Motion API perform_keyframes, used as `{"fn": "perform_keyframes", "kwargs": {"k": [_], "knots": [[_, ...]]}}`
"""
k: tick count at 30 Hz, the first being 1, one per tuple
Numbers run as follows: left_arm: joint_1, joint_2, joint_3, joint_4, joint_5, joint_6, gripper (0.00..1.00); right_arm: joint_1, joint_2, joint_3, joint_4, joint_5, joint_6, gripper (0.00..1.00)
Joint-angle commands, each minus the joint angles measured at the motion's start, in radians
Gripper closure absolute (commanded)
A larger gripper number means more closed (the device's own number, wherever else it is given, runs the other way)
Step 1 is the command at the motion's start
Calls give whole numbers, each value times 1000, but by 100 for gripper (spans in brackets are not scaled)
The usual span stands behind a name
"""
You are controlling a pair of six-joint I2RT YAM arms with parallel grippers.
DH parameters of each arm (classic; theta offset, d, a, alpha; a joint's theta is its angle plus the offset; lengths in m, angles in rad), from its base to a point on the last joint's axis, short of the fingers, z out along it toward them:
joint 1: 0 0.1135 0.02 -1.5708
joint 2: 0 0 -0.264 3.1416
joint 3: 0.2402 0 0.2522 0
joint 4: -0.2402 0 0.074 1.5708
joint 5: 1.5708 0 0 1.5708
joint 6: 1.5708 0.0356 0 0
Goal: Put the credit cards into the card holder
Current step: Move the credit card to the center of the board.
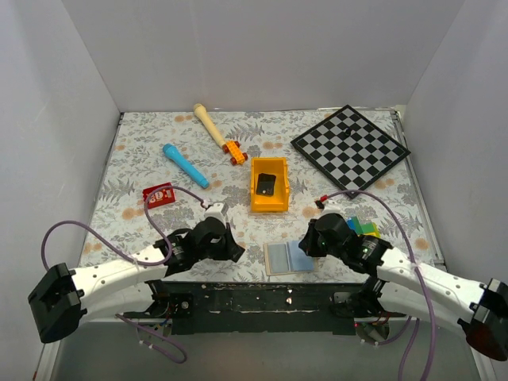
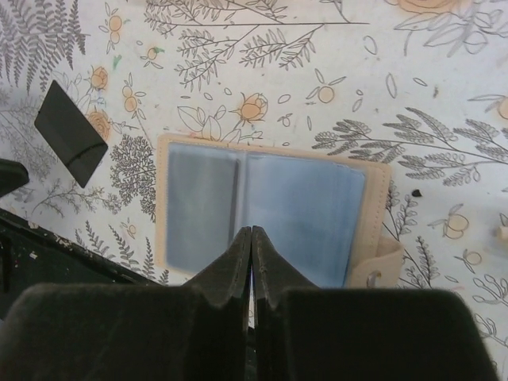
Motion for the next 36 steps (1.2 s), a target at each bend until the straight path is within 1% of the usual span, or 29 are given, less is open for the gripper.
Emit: {"fn": "perform_keyframes", "kwargs": {"k": [1, 3, 4, 5, 7, 10, 13, 15, 19, 22, 26, 30, 36], "knots": [[157, -84, -47, -22, 26, 6, 96, 10, 125, 85, 124, -84, -69, 87], [260, -114, -77, -12, 72, 17, 91, 19, 189, 119, 159, -107, -83, 82], [298, -118, -84, -11, 94, 23, 90, 25, 223, 140, 179, -122, -95, 78], [331, -110, -87, -9, 109, 34, 89, 30, 260, 160, 187, -136, -106, 76], [351, -83, -81, 12, 121, 54, 89, 53, 330, 212, 190, -148, -118, 75], [349, -6, -39, 41, 140, 100, 89, 88, 375, 246, 199, -142, -113, 74], [348, 69, 17, 52, 131, 152, 88, 97, 369, 234, 214, -133, -93, 74], [348, 109, 46, 52, 106, 180, 81, 99, 354, 214, 216, -124, -78, 74], [348, 183, 96, 44, 82, 221, 79, 100, 305, 162, 205, -110, -61, 74], [346, 224, 126, 38, 60, 243, 72, 100, 269, 141, 185, -93, -54, 74], [339, 302, 187, -28, -7, 246, 71, 100, 236, 119, 159, -73, -49, 73], [296, 378, 238, -77, -69, 250, 71, 100, 219, 104, 148, -62, -38, 73], [184, 505, 304, -173, -179, 218, 71, 100, 191, 82, 141, -59, -30, 73]]}}
